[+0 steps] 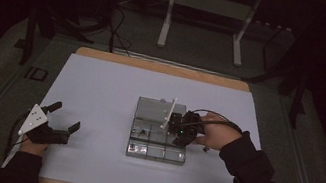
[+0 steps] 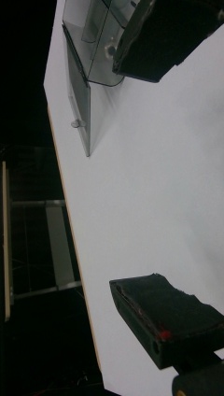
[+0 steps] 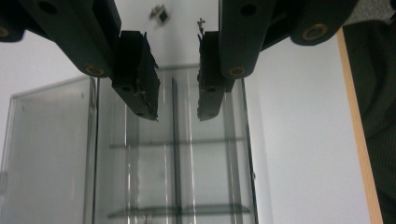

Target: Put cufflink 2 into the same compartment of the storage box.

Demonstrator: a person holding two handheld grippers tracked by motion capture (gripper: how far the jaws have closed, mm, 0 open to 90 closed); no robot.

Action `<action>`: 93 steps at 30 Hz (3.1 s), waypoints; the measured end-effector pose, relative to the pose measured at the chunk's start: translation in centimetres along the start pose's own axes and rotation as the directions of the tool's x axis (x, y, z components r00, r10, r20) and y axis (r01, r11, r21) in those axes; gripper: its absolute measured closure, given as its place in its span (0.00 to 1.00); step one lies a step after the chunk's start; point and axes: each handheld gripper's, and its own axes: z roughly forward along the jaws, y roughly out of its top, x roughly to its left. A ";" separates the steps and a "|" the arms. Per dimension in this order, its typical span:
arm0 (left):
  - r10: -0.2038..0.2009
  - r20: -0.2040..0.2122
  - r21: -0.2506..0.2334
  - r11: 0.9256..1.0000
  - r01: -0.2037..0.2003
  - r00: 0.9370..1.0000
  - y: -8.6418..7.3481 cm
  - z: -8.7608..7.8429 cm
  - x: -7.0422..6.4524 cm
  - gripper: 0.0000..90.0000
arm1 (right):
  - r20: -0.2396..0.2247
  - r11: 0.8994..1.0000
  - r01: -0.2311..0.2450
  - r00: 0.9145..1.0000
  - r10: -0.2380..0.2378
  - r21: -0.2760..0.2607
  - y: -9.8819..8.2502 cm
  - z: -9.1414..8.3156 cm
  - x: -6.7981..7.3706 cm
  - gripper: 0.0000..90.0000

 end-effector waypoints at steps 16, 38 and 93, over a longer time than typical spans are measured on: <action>0.000 -0.001 0.000 1.000 0.000 1.000 0.0 0.0 0.0 0.02 | 0.015 0.988 -0.151 0.988 0.151 -0.010 -6.3 -0.3 -0.9 0.70; -0.004 -0.001 0.003 1.000 0.004 1.000 0.0 0.0 0.0 0.02 | -0.018 0.923 -0.385 0.923 0.385 -0.016 -12.2 5.6 -2.9 0.66; -0.003 -0.001 0.003 1.000 0.003 1.000 0.0 0.0 0.0 0.02 | -0.048 0.954 -0.291 0.954 0.295 0.073 -10.5 6.4 -3.0 0.80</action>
